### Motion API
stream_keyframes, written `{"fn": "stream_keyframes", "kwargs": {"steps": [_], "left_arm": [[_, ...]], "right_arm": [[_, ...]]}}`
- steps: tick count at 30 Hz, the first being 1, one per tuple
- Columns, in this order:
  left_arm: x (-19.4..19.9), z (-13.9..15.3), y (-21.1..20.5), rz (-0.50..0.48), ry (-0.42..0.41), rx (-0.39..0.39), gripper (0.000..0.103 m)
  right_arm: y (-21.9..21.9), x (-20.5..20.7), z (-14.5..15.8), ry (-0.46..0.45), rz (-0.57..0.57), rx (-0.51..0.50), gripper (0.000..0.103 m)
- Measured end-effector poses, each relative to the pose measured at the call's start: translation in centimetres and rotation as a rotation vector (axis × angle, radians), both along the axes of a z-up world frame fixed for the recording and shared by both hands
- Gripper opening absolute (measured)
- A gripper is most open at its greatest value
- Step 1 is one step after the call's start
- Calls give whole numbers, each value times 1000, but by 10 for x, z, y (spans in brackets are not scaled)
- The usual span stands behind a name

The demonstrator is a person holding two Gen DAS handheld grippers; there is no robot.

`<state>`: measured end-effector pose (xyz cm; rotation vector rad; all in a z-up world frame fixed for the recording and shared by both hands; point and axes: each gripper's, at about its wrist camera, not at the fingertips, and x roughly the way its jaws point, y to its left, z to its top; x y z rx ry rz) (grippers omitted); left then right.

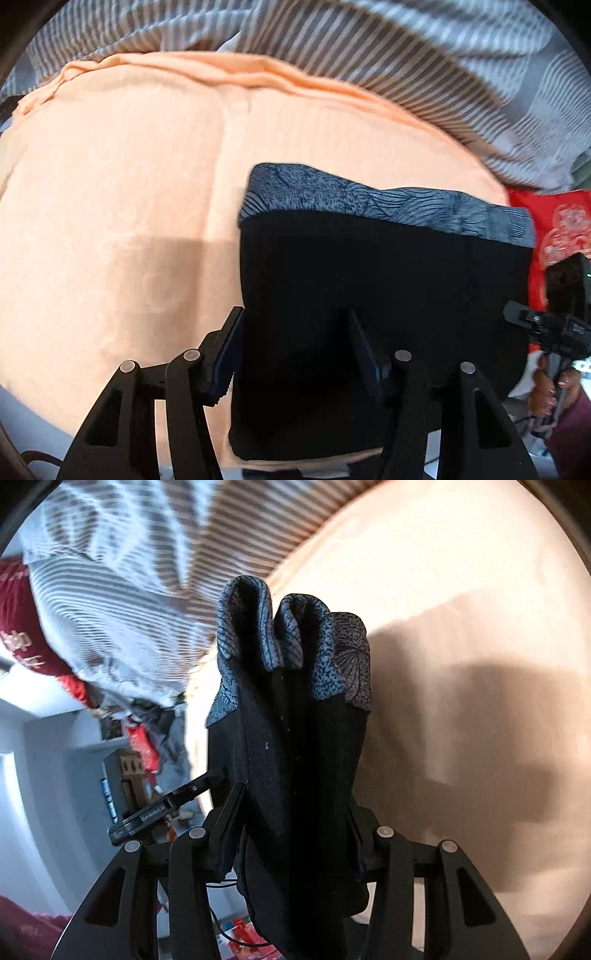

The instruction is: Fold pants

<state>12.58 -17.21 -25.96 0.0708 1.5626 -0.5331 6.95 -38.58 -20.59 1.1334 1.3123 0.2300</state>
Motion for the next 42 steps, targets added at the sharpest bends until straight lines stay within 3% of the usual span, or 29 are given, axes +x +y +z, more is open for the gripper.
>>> {"fn": "stream_keyframes", "kwargs": {"steps": [3,6,11,14,20,24,32,33,34,36,42], "left_arm": [[-4,-8,6,5,-26,-14,59],[-4,-13,9,19,-62,36,82],[-11,-11,-1,6,-103,78,87],[-18,-9,-2,-10,-130,123,87],[-34,6,7,6,-135,190,87],[-50,31,15,-29,-169,200,87],[-73,61,24,-86,-195,205,87],[-76,64,24,-97,-197,214,99],[-78,67,24,-101,-209,226,103],[-84,70,24,-115,-210,232,103],[-100,80,28,-133,-180,239,103]], "right_arm": [[1,-3,-5,11,-28,-40,55],[8,-1,3,16,4,-164,61],[12,-8,16,61,46,-380,66],[26,-7,27,82,76,-562,81],[36,-15,46,150,59,-695,82],[46,-22,69,172,52,-738,83],[72,-50,104,172,1,-696,92],[75,-54,107,171,0,-695,92],[79,-57,111,170,-2,-692,92],[86,-62,118,165,0,-695,103],[105,-70,135,186,32,-752,103]]}}
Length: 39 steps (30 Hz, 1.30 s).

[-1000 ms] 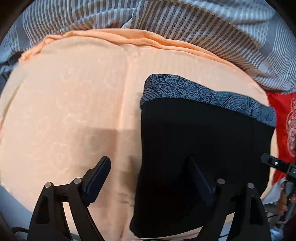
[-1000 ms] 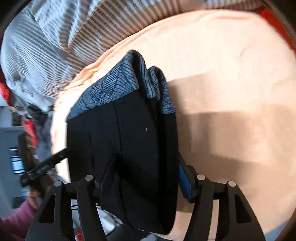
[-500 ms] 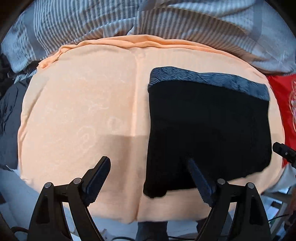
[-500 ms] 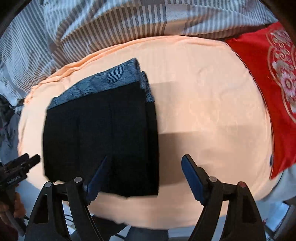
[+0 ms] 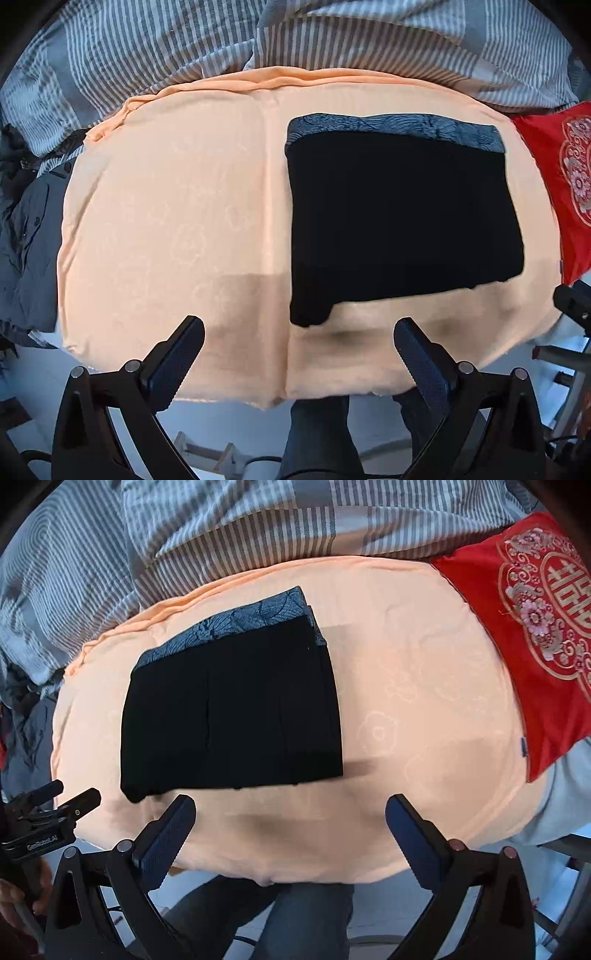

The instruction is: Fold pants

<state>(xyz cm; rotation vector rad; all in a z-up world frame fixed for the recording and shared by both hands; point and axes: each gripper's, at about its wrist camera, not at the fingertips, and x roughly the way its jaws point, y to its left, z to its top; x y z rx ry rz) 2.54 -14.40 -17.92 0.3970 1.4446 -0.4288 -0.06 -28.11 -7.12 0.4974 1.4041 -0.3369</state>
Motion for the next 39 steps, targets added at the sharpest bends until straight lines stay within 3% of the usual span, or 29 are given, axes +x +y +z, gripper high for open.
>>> {"fn": "stream_keyframes", "kwargs": {"steps": [8,19,30,39], "left_arm": [[-18,38,4,-5,-65,28,103],[-24,53,6,-8,-47,8,103],[-37,68,-11,48,-50,18,103],[-46,78,-23,72,-49,31,103]], "right_arm": [[16,-9,29,12,-32,-32,103],[29,-3,55,20,-34,-77,103],[26,2,71,27,129,-117,103],[19,4,68,38,165,-91,103]]}}
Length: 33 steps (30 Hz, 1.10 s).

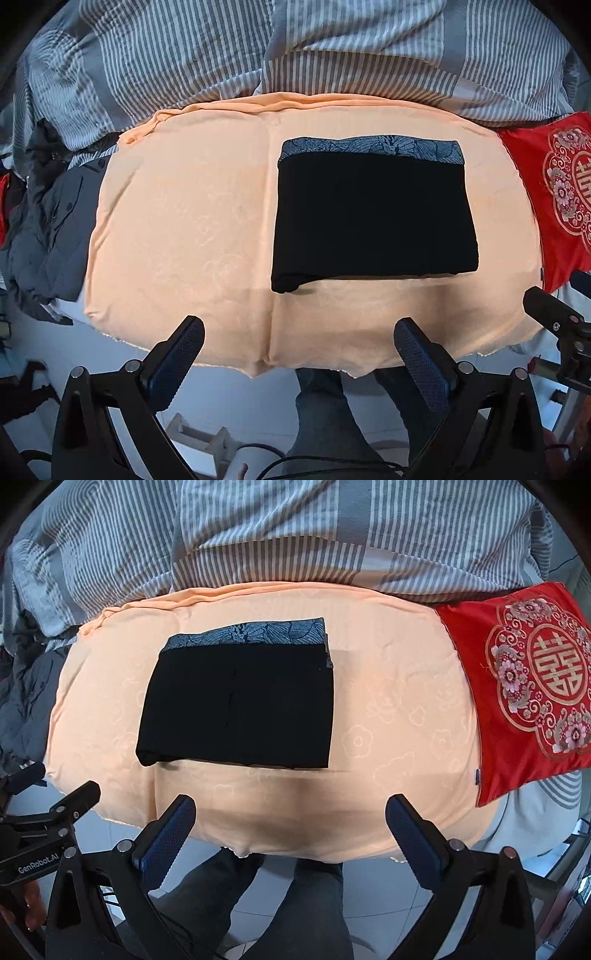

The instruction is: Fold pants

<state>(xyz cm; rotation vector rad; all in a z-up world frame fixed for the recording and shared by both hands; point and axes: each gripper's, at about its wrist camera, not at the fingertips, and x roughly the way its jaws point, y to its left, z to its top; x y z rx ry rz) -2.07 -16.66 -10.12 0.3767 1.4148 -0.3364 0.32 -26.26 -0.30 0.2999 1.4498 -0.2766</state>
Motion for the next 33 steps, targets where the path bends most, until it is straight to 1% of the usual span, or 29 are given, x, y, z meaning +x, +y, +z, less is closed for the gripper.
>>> {"fn": "stream_keyframes", "kwargs": {"steps": [11,33], "left_arm": [[-9,10,-17,-58,-23,17,103],[-13,17,-18,-67,-46,15,103]], "right_arm": [[-3,1,5,-13,10,3,103],[3,3,10,-25,20,-9,103]]}}
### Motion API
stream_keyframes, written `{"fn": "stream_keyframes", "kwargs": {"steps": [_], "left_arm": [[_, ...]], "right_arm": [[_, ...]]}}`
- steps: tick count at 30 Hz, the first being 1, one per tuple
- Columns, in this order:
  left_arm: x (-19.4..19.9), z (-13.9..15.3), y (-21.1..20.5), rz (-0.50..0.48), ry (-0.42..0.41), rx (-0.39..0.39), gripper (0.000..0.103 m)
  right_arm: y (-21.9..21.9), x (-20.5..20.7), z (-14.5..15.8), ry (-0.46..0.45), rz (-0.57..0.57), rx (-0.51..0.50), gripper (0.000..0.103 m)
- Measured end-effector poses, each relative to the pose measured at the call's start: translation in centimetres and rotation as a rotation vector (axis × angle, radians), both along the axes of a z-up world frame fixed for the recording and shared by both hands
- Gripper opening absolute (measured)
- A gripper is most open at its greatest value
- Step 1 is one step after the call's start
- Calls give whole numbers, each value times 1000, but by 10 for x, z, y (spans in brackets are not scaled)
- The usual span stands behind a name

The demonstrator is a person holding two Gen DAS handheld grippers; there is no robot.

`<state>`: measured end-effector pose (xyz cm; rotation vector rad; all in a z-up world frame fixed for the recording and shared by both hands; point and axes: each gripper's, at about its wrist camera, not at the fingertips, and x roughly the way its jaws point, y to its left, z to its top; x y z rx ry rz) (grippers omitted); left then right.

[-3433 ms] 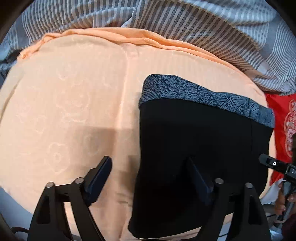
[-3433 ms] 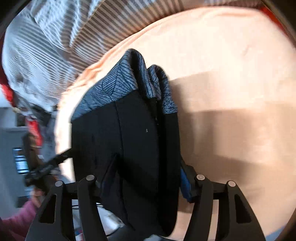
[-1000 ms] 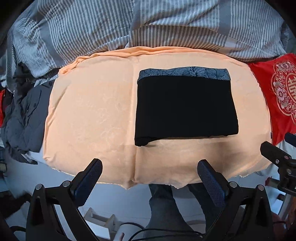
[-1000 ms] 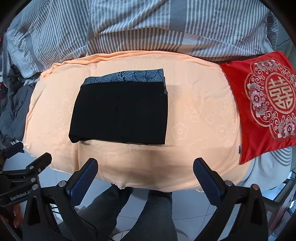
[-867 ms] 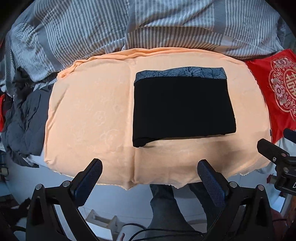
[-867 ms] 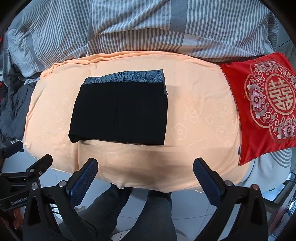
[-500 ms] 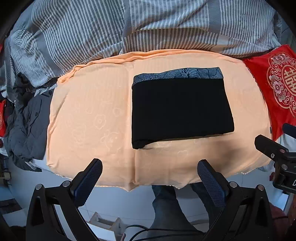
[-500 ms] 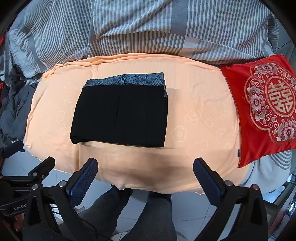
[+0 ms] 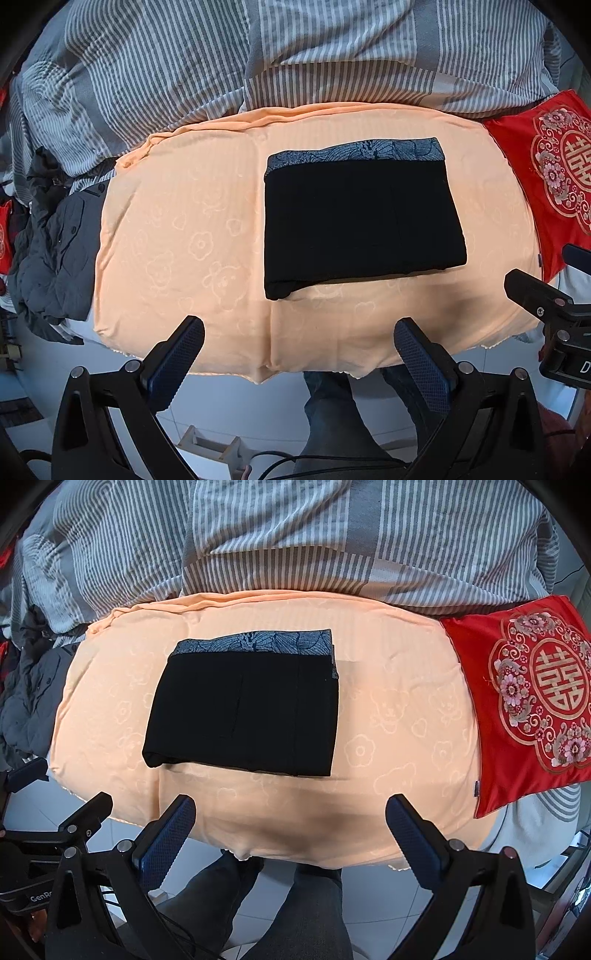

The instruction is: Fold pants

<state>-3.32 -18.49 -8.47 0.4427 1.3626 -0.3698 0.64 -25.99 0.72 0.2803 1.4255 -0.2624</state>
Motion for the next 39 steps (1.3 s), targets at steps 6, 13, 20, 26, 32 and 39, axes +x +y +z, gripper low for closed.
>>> {"fn": "stream_keyframes", "kwargs": {"steps": [6,13,20,26,32,39], "left_arm": [[0,1,-1,-3,-5,0,103],[-1,2,-3,-13,-7,0,103],[-1,2,-3,-9,-6,-7,103],[-1,3,-4,-18,-12,-16,103],[-3,3,-7,-31,-12,-26,103],[-5,8,-8,-48,-48,-32,103]], "right_arm": [[0,1,1,-2,0,0,103],[0,1,1,-1,-1,0,103],[2,1,1,-1,3,-5,103],[2,1,1,3,-2,-11,103],[-1,1,2,4,-14,-15,103],[-1,0,1,7,-23,-20,103]]}}
